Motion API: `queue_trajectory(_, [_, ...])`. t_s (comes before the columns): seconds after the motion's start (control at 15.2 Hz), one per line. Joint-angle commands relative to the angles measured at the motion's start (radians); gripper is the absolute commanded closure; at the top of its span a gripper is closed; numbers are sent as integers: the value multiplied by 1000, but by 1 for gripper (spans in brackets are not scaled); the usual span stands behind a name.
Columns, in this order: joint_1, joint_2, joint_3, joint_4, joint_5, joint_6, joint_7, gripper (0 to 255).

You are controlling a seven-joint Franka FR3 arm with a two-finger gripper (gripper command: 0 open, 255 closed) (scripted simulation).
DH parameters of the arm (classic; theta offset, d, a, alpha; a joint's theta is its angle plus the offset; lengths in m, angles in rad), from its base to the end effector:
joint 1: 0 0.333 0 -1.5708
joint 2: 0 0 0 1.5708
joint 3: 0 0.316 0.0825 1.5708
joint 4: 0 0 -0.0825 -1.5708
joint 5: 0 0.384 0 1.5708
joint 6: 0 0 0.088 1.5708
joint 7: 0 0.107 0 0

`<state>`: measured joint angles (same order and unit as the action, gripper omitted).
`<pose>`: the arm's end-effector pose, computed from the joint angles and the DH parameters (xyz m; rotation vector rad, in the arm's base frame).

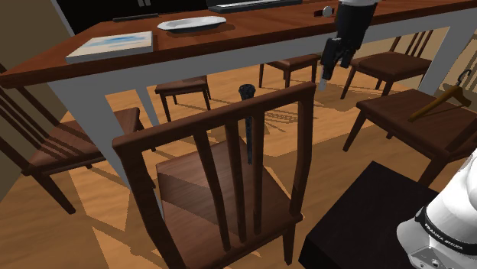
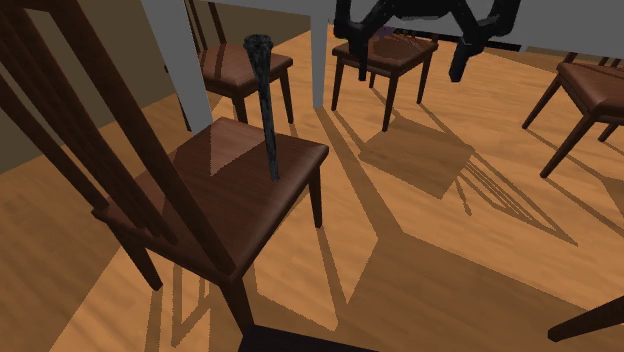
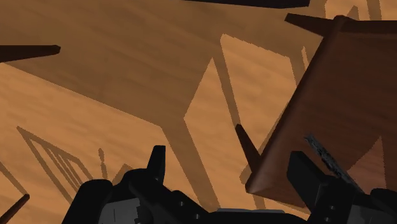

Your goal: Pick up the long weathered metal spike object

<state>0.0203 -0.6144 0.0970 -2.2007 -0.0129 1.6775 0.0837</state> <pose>0.3652 0.0511 0.6156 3.0777 0.0296 0.1461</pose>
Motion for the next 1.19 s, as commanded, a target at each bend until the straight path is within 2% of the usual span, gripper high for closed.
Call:
queue_trajectory(0.0, [8, 69, 31, 59, 17, 0, 39, 0])
queue_trajectory(0.59, [43, 367, 159, 372, 47, -57, 215, 0])
queue_trajectory(1.12, [105, 695, 255, 771, -3, -167, 383, 0])
